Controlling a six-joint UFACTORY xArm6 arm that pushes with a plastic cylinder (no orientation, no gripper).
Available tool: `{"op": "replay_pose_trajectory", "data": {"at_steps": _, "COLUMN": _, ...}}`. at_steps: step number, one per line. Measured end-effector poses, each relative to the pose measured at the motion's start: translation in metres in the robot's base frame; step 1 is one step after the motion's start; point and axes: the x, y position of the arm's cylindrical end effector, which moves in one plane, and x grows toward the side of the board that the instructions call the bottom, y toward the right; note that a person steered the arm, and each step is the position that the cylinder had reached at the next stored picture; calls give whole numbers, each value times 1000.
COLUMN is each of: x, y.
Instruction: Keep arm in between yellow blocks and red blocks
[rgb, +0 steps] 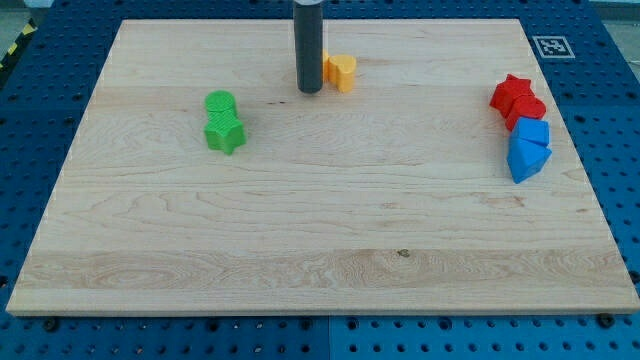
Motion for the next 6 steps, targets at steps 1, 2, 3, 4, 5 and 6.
{"op": "replay_pose_trajectory", "data": {"at_steps": 1, "x": 15, "y": 26}}
{"op": "replay_pose_trajectory", "data": {"at_steps": 2, "x": 7, "y": 57}}
{"op": "replay_pose_trajectory", "data": {"at_steps": 3, "x": -12, "y": 56}}
{"op": "replay_pose_trajectory", "data": {"at_steps": 4, "x": -12, "y": 57}}
{"op": "replay_pose_trajectory", "data": {"at_steps": 5, "x": -12, "y": 95}}
{"op": "replay_pose_trajectory", "data": {"at_steps": 6, "x": -22, "y": 113}}
